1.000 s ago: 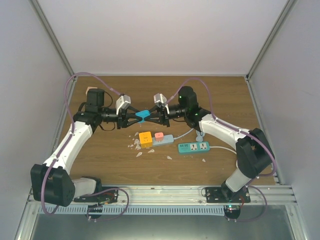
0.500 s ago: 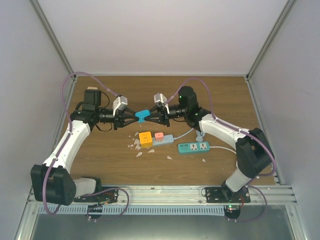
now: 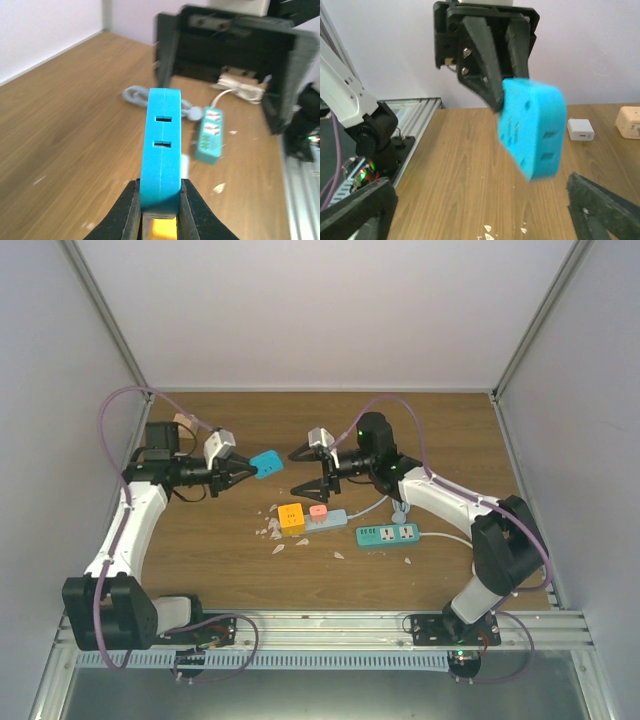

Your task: Pull the plug off the socket

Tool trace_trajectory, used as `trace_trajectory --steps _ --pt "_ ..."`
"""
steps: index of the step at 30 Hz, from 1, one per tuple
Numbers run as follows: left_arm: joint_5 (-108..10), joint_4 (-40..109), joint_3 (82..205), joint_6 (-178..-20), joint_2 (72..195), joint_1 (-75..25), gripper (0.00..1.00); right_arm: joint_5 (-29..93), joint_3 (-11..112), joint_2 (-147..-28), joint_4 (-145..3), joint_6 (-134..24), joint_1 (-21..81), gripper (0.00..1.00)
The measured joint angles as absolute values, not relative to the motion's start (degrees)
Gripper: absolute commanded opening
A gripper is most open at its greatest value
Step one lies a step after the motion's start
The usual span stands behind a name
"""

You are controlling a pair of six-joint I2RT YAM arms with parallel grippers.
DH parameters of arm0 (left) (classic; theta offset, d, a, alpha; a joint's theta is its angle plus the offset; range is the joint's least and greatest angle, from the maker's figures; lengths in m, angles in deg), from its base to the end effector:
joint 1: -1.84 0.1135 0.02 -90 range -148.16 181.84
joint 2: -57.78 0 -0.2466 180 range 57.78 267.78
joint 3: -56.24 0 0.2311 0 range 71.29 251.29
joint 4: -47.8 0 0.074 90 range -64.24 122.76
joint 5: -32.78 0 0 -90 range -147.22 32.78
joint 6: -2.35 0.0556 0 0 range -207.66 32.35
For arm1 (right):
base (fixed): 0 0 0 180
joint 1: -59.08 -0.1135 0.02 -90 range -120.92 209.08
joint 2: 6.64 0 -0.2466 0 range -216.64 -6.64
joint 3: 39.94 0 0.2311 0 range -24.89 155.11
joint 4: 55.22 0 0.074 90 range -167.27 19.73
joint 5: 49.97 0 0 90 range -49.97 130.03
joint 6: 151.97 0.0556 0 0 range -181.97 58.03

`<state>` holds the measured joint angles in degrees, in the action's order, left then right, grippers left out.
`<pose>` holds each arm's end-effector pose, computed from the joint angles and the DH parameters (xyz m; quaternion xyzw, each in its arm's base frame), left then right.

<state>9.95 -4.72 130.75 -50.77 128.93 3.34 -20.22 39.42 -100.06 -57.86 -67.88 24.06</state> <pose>0.2348 -0.0451 0.2881 0.4211 0.6852 -0.3941 0.4449 0.2640 0.2439 0.2743 -0.5233 0.5454 0.5195 0.3985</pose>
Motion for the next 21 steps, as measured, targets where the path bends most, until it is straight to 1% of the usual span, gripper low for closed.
trace_trajectory --steps 2,6,12,16,21 --pt "7.7 -5.8 130.5 -48.5 128.5 6.9 0.00 -19.9 39.4 -100.1 -58.9 -69.2 24.5 0.99" --pt "1.9 -7.2 129.2 -43.0 128.1 14.3 0.00 -18.7 39.3 -100.1 -62.3 -72.9 25.7 1.00" --pt "-13.1 -5.0 126.2 -37.0 129.0 22.4 0.00 -16.6 35.6 -99.6 -66.0 -78.3 27.2 1.00" --pt "-20.0 -1.4 125.0 -35.5 129.7 23.9 0.00 -15.3 34.0 -99.6 -67.4 -80.7 27.3 1.00" --pt "-25.1 2.5 126.5 -36.0 134.4 22.3 0.00 -14.6 34.0 -99.6 -67.8 -82.1 27.3 1.00"
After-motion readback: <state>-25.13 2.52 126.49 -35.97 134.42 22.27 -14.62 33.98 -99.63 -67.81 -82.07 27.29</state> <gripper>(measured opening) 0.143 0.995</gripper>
